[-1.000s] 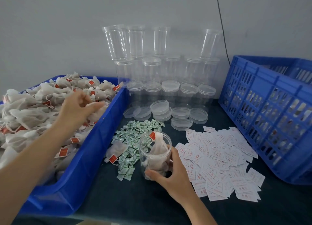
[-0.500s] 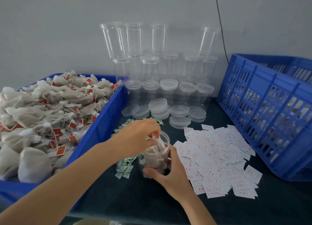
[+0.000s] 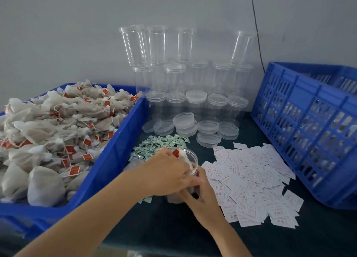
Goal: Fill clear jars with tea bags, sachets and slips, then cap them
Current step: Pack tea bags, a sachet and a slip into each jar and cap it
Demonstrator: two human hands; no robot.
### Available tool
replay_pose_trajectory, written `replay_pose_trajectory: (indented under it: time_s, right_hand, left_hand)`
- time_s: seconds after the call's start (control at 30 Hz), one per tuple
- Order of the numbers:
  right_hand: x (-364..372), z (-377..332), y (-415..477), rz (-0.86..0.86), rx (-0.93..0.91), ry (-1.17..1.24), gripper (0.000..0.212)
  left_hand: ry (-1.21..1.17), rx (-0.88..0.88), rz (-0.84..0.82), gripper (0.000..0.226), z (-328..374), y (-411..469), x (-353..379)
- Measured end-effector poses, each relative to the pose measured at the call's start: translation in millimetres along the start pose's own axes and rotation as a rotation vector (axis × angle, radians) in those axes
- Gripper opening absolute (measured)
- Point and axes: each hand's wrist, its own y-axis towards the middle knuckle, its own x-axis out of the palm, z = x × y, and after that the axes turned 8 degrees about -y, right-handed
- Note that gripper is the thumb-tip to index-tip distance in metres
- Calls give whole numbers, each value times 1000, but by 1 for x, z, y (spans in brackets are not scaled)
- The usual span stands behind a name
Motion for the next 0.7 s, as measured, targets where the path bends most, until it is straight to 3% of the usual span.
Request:
replay_pose_trajectory:
  time_s: [0.1, 0.17, 0.2, 0.27, 0.33, 0.43, 0.53, 0.63, 0.7]
  right_hand:
    - [-1, -4, 0, 54, 7, 32, 61]
    - [-1, -4, 0, 192, 38, 58, 54]
    - [-1, -5, -2, 311, 45, 70, 43]
    - [-5, -6, -1, 540, 48, 75, 22]
    - [-13, -6, 4, 597, 80, 21, 23]
    - [-28, -6, 24, 403, 113, -195, 24]
    - [-39, -3, 54, 127, 130, -424, 20]
    - [-39, 3, 82, -88, 112, -614, 24]
    - [-36, 8, 101, -168, 76, -715, 40]
  left_hand:
    - [-130, 26, 359, 43, -1, -3, 8]
    - [-367, 9, 691, 49, -5, -10, 17]
    - [-497, -39, 782, 54, -6, -13, 22]
    - [-805, -184, 791, 78, -8, -19, 35]
    - [-1024, -274, 681, 107, -9, -18, 51]
    - [-1217, -291, 608, 120, -6, -14, 65]
    - [-1335, -236, 622, 84, -3, -9, 70]
    - [-1258, -247, 695, 88, 2, -6, 68]
    - [-1111, -236, 753, 89, 5, -6, 64]
